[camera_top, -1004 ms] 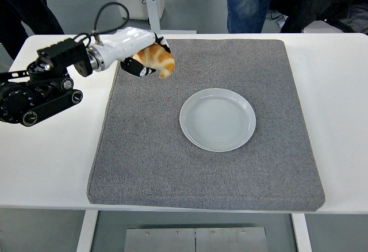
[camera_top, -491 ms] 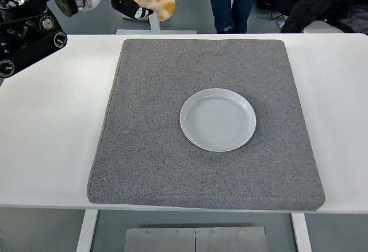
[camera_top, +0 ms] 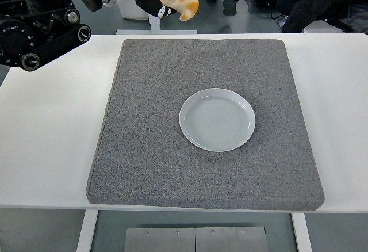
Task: Place the bread on the plate
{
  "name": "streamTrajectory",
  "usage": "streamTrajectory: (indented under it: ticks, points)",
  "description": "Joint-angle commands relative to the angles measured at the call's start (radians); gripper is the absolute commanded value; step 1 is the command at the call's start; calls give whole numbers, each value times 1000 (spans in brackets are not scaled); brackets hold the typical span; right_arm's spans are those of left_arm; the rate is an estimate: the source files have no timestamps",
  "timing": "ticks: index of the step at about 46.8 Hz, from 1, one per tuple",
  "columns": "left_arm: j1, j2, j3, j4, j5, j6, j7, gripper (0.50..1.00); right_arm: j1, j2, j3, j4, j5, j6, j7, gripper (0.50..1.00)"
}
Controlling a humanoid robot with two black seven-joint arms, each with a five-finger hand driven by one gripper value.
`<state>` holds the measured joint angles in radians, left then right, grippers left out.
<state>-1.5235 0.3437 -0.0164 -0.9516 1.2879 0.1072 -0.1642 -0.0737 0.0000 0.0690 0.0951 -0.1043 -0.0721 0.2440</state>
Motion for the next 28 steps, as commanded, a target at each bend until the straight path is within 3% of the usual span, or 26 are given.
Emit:
streamTrajectory:
  ticks: [1, 18, 28]
  points:
    - [-18, -64, 3, 31, -22, -3, 0, 500, 0, 0, 0, 0, 0, 0, 0, 1000]
    - [-53, -344, 33, 132, -30, -4, 0, 500, 0, 0, 0, 0, 0, 0, 0, 1000]
    - [-75, -344, 76, 142, -30, -4, -1, 500, 0, 0, 0, 0, 0, 0, 0, 1000]
